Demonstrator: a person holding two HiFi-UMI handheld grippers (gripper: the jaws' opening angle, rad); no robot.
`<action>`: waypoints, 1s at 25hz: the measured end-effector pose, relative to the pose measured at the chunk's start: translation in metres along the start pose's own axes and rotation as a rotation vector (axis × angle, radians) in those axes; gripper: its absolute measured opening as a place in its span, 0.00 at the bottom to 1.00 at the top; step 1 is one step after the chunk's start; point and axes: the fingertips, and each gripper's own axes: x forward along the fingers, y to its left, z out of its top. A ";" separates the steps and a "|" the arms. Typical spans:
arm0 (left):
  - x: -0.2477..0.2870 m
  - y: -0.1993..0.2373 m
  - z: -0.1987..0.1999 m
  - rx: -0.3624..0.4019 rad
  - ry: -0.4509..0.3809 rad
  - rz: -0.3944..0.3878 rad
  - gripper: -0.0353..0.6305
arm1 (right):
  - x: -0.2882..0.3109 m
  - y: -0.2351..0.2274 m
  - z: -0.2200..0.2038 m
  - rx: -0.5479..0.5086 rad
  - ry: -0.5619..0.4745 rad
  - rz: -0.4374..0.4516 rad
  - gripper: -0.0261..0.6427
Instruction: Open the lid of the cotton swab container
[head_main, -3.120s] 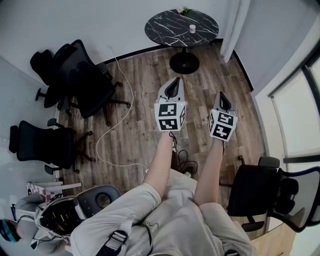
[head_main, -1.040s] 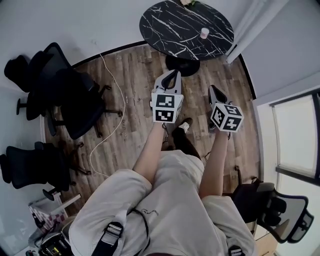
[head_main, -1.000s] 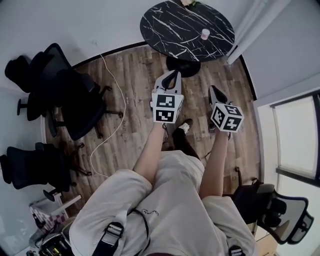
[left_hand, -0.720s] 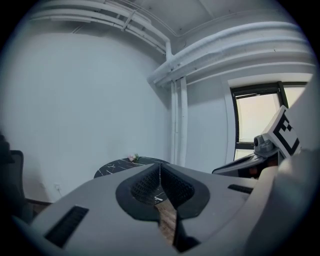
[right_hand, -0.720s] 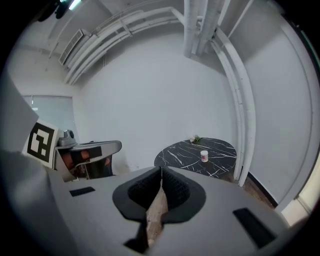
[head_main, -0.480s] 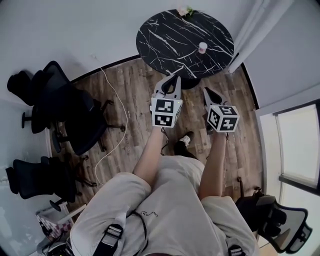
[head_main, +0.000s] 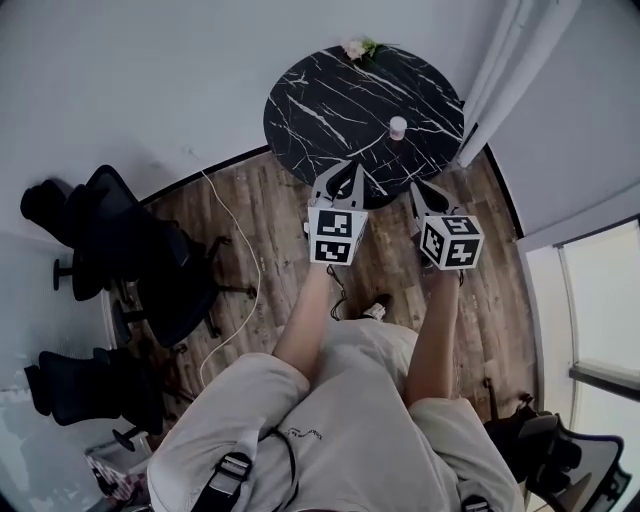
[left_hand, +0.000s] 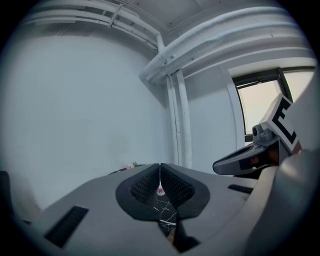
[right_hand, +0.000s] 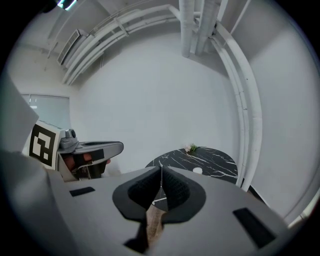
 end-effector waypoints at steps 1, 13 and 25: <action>0.008 -0.001 -0.001 0.015 0.004 0.000 0.09 | 0.003 -0.008 0.003 0.002 -0.004 -0.004 0.09; 0.080 -0.001 -0.011 -0.037 0.023 -0.017 0.09 | 0.037 -0.067 0.000 -0.001 0.044 -0.026 0.09; 0.179 0.032 0.011 0.046 0.033 -0.076 0.09 | 0.115 -0.119 0.030 0.038 0.060 -0.089 0.09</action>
